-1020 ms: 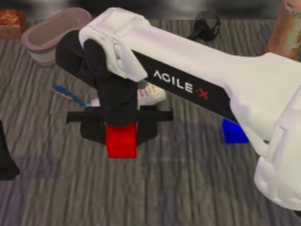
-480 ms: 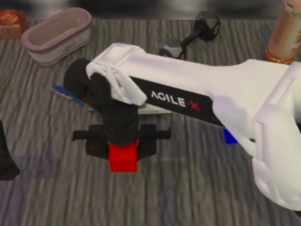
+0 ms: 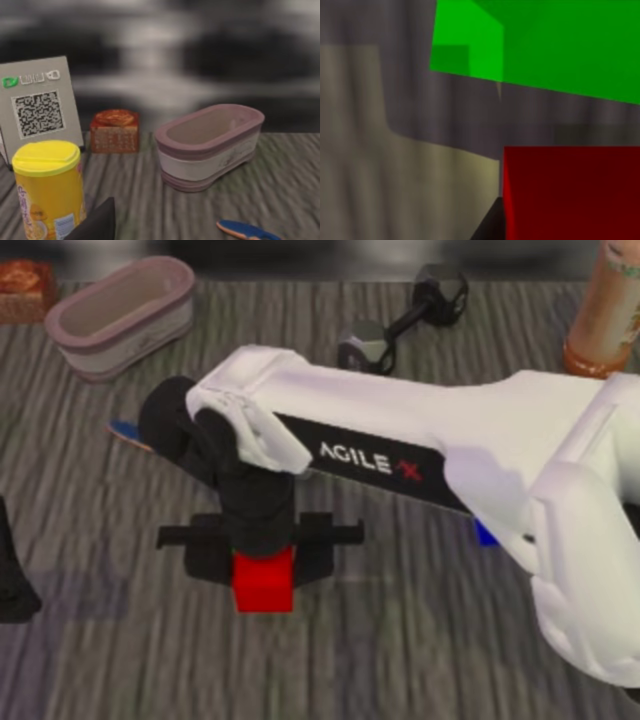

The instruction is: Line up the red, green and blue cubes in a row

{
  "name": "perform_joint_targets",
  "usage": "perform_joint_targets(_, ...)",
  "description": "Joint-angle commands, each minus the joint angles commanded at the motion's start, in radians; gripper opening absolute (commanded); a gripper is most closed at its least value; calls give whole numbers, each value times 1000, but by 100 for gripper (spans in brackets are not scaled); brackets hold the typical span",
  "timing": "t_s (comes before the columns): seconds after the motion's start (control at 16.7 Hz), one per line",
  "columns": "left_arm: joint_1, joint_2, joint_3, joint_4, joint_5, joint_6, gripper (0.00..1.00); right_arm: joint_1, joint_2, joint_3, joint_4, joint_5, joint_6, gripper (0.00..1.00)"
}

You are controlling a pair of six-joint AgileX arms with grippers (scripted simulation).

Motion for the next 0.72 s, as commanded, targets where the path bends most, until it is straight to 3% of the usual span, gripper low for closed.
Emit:
perform_joint_targets(0.66, 0, 0, 0, 0, 0, 0, 100, 0, 0, 0, 0, 0, 0, 98)
perform_joint_targets(0.72, 0, 0, 0, 0, 0, 0, 100, 0, 0, 0, 0, 0, 0, 100)
